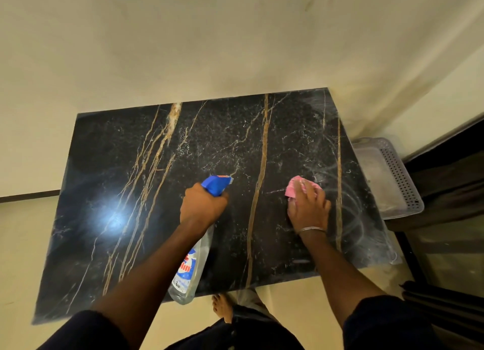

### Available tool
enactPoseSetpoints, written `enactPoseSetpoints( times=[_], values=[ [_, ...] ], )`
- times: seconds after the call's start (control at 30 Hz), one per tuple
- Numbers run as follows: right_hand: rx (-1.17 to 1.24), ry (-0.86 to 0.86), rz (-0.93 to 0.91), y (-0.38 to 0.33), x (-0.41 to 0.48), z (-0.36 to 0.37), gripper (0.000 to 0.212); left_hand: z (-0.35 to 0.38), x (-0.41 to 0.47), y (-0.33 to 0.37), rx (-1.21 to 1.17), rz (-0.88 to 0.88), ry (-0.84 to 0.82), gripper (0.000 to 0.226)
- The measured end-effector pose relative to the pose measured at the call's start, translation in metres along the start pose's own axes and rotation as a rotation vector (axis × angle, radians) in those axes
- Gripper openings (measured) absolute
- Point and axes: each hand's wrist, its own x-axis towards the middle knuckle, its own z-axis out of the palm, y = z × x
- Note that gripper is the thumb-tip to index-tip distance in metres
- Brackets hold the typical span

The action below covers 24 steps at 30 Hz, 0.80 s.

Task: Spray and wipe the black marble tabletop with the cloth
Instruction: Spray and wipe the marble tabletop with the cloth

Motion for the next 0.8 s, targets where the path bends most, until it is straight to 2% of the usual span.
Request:
enactPoseSetpoints(
  times=[0.13,0.2,0.4,0.53,0.6,0.8],
  values=[
    [0.068,-0.004,0.172,-0.017,-0.006,-0.001,0.06,0.0,-0.007,-0.004,0.015,-0.006,-0.006,0.027],
    [0.088,-0.003,0.173,-0.044,-0.016,-0.001,0.06,0.001,-0.013,-0.007,0.019,-0.003,-0.013,0.024],
    [0.025,-0.045,-0.201,-0.123,-0.061,0.013,0.065,0.004,-0.028,-0.012,0.031,-0.017,-0.013,0.021],
    [0.014,-0.043,-0.372,-0.106,-0.063,0.014,0.066,0.006,-0.031,-0.015,0.065,-0.007,-0.016,0.022],
    [0.01,-0.042,-0.324,-0.078,-0.058,0.012,0.061,0.006,-0.032,-0.016,0.053,-0.014,-0.027,0.025],
    [0.029,0.025,0.014,-0.011,-0.051,0.003,0.056,0.006,-0.041,-0.017,0.029,0.024,-0.032,0.022]
  ],
)
